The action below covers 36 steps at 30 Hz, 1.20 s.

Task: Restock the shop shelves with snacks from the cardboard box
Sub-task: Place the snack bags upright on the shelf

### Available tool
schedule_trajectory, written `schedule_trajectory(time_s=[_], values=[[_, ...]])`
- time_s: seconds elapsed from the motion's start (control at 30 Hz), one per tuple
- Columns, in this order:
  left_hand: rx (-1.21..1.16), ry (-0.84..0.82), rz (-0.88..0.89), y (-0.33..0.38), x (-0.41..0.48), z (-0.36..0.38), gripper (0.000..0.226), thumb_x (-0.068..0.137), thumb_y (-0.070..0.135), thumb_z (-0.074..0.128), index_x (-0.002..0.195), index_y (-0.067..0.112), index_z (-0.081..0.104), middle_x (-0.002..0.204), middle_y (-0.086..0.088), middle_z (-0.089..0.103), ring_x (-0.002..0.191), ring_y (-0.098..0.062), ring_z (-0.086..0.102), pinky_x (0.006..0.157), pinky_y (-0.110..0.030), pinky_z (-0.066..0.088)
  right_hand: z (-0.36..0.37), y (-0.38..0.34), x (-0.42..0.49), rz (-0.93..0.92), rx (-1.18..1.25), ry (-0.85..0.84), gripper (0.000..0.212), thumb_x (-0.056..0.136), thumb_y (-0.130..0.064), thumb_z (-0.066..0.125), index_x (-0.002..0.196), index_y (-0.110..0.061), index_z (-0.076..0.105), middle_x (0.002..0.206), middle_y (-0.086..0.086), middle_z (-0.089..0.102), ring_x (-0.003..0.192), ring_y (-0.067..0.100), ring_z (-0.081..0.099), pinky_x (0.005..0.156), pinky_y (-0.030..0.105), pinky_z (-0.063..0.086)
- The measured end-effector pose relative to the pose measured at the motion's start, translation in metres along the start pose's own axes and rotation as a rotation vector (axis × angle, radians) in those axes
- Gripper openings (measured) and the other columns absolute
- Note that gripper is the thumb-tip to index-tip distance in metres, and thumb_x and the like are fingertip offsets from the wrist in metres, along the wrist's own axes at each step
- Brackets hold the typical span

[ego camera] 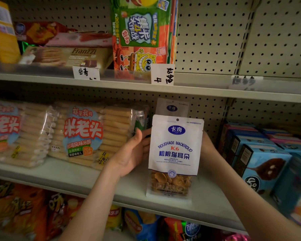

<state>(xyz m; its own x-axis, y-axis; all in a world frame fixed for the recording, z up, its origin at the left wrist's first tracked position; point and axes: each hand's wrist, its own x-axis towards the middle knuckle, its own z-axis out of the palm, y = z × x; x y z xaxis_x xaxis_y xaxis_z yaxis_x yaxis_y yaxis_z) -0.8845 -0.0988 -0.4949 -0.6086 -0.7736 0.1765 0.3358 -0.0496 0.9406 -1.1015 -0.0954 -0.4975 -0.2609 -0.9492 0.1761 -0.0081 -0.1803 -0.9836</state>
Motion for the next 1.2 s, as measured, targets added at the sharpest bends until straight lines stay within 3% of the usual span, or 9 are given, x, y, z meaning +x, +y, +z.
schedule_trajectory(time_s=[0.1, 0.27, 0.33, 0.4, 0.53, 0.63, 0.8, 1.0, 1.2], values=[[0.175, -0.082, 0.003, -0.006, -0.005, -0.003, 0.095, 0.037, 0.063, 0.085, 0.12, 0.025, 0.058, 0.115, 0.001, 0.069, 0.109, -0.017, 0.064, 0.091, -0.03, 0.053, -0.004, -0.013, -0.02, -0.038, 0.047, -0.091, 0.024, 0.097, -0.028, 0.046, 0.11, -0.018, 0.064, 0.096, 0.008, 0.072, 0.089, 0.03, 0.069, 0.075, 0.041, 0.057], [0.479, 0.022, -0.062, -0.008, -0.004, 0.012, 0.046, 0.073, 0.02, 0.079, 0.111, 0.036, 0.058, 0.111, 0.01, 0.07, 0.106, -0.01, 0.064, 0.091, -0.029, 0.052, -0.011, -0.023, -0.052, -0.09, 0.178, -0.272, 0.047, 0.096, -0.044, 0.021, 0.104, -0.022, 0.062, 0.093, -0.003, 0.075, 0.087, 0.014, 0.071, 0.066, 0.026, 0.057], [0.505, 0.091, -0.055, -0.01, 0.0, 0.014, 0.045, 0.076, 0.02, 0.077, 0.113, 0.035, 0.057, 0.112, 0.009, 0.069, 0.107, -0.011, 0.063, 0.092, -0.033, 0.052, -0.014, -0.022, -0.058, -0.173, 0.148, -0.317, 0.049, 0.089, -0.055, 0.033, 0.114, -0.02, 0.057, 0.101, -0.005, 0.073, 0.095, 0.013, 0.069, 0.072, 0.025, 0.056], [0.53, 0.118, -0.028, -0.011, 0.004, 0.016, 0.047, 0.076, 0.021, 0.078, 0.115, 0.035, 0.056, 0.112, 0.009, 0.069, 0.107, -0.011, 0.064, 0.093, -0.035, 0.053, -0.018, -0.018, -0.059, -0.225, 0.031, -0.367, 0.069, 0.076, -0.063, 0.058, 0.13, -0.022, 0.049, 0.123, 0.0, 0.064, 0.112, 0.019, 0.062, 0.087, 0.035, 0.054], [0.582, 0.228, 0.033, -0.012, 0.012, 0.019, 0.052, 0.078, 0.021, 0.076, 0.121, 0.033, 0.05, 0.112, 0.014, 0.066, 0.105, -0.005, 0.062, 0.088, -0.028, 0.054, -0.022, -0.014, -0.059, -0.184, -0.155, -0.406, 0.071, 0.074, -0.033, 0.076, 0.13, -0.043, 0.034, 0.125, -0.012, 0.059, 0.109, 0.005, 0.061, 0.085, 0.025, 0.055], [0.622, 0.293, 0.035, -0.014, 0.02, 0.016, 0.057, 0.078, 0.026, 0.075, 0.13, 0.029, 0.048, 0.114, 0.014, 0.065, 0.107, -0.005, 0.06, 0.091, -0.033, 0.052, -0.019, -0.005, -0.054, -0.13, -0.32, -0.408, 0.074, 0.077, -0.017, 0.076, 0.125, -0.04, 0.025, 0.121, -0.018, 0.053, 0.106, 0.0, 0.059, 0.076, 0.013, 0.052], [0.632, 0.418, 0.069, -0.021, 0.033, 0.009, 0.051, 0.082, 0.024, 0.071, 0.127, 0.03, 0.048, 0.114, 0.013, 0.063, 0.106, -0.008, 0.06, 0.092, -0.035, 0.052, -0.011, 0.014, -0.042, -0.094, -0.518, -0.379, 0.08, 0.073, -0.024, 0.079, 0.127, -0.032, 0.02, 0.124, -0.014, 0.048, 0.102, -0.005, 0.054, 0.072, 0.007, 0.048], [0.684, 0.592, 0.029, -0.033, 0.046, 0.01, 0.052, 0.086, 0.032, 0.066, 0.132, 0.018, 0.043, 0.123, 0.002, 0.061, 0.111, -0.017, 0.058, 0.093, -0.036, 0.049, -0.003, 0.022, -0.023, -0.032, -0.61, -0.276, 0.078, 0.078, -0.024, 0.075, 0.138, -0.018, 0.025, 0.128, -0.003, 0.054, 0.099, 0.005, 0.052, 0.061, 0.005, 0.042], [0.879, 0.62, -0.025, -0.048, 0.047, 0.009, 0.036, 0.089, 0.027, 0.063, 0.12, 0.012, 0.052, 0.118, -0.001, 0.06, 0.112, -0.022, 0.056, 0.088, -0.03, 0.042, 0.011, 0.035, -0.008, 0.007, -0.571, -0.177, 0.072, 0.083, -0.02, 0.069, 0.14, -0.014, 0.025, 0.13, 0.002, 0.054, 0.102, 0.01, 0.053, 0.079, 0.02, 0.046]])
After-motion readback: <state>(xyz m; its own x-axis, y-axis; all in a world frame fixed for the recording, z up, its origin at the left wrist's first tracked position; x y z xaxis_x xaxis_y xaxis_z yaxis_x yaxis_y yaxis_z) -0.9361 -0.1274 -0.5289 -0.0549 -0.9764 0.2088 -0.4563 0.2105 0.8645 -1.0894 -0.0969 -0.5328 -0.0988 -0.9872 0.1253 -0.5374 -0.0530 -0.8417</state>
